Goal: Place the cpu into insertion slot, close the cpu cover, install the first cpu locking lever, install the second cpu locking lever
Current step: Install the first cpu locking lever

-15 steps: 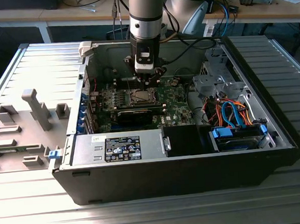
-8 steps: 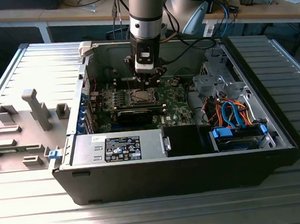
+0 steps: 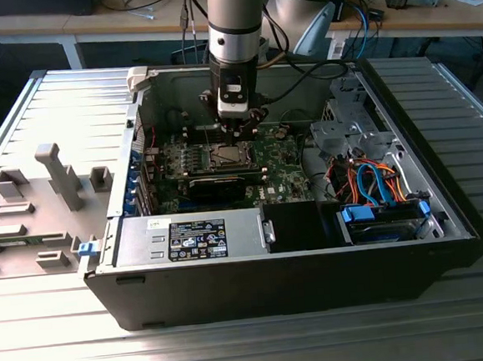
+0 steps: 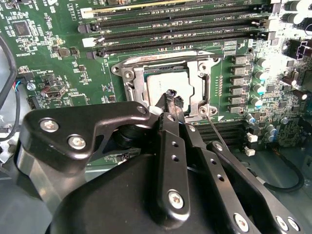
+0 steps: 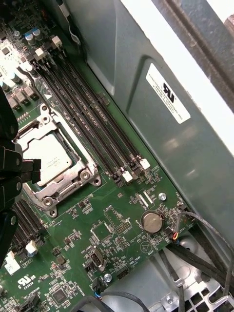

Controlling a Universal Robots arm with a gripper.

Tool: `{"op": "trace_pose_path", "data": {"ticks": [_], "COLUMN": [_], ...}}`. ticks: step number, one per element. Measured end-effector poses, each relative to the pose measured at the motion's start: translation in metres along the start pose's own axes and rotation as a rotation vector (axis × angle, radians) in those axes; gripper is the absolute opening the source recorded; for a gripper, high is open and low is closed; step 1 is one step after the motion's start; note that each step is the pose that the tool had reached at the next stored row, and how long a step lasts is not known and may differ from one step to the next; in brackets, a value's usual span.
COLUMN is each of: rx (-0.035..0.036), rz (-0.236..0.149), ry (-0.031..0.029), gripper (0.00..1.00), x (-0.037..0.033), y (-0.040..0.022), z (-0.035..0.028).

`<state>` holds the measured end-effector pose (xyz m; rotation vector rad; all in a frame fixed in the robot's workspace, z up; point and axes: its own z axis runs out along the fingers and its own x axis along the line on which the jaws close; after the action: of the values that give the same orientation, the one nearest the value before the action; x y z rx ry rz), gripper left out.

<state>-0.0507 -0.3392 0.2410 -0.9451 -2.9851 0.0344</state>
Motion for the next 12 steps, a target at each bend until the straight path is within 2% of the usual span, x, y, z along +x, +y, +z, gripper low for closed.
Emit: {"op": "trace_pose_path", "data": {"ticks": [12], "rx": [0.0000], "rz": [-0.009], "ry": [-0.0002], "gripper": [0.11], "x": [0.0000], "y": [0.0000], "z": [0.0000]}}
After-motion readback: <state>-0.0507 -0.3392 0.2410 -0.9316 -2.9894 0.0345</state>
